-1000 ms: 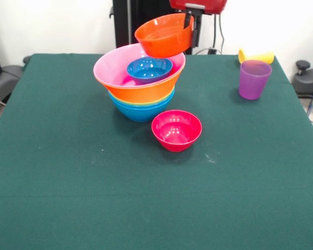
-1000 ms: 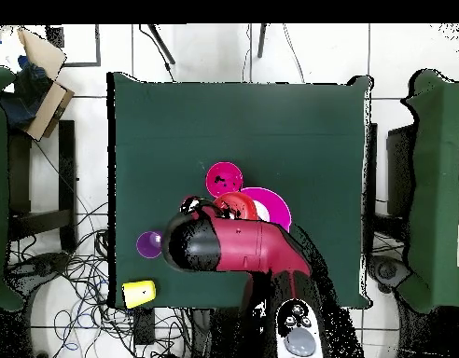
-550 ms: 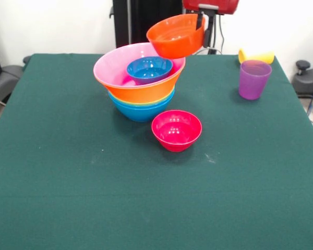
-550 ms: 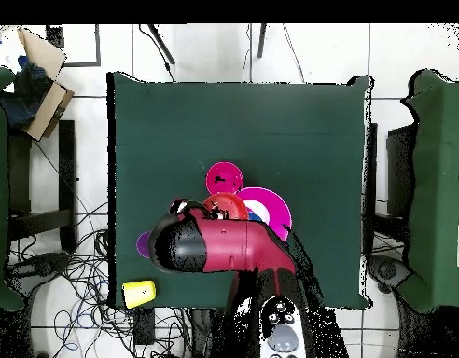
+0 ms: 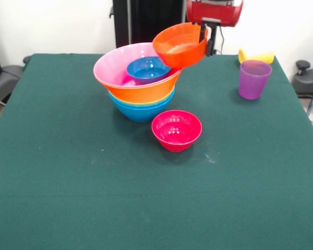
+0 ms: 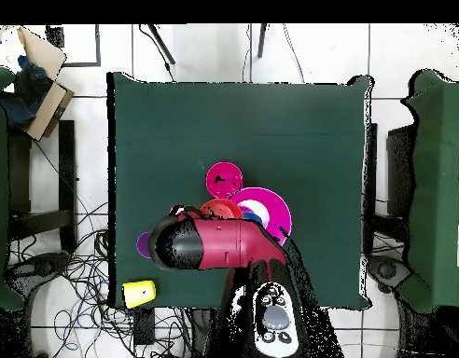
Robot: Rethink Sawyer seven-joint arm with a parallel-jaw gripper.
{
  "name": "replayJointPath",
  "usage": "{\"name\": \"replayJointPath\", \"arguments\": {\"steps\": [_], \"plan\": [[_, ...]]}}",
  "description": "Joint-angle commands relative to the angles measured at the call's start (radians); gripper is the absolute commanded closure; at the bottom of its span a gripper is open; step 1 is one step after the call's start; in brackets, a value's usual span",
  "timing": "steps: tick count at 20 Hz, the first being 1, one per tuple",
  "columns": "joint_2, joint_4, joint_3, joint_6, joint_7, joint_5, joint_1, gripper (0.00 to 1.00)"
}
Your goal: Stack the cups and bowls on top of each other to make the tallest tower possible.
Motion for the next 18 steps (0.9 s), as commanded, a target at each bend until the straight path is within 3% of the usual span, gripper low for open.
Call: {"name": "replayJointPath", "arguments": {"steps": [1, 18], "plan": [[0.067, -0.001, 0.037, -0.037, 0.034, -0.075, 0.018, 1.0], [0.12, -0.024, 0.02, -0.083, 0.039, -0.079, 0.032, 1.0]]}}
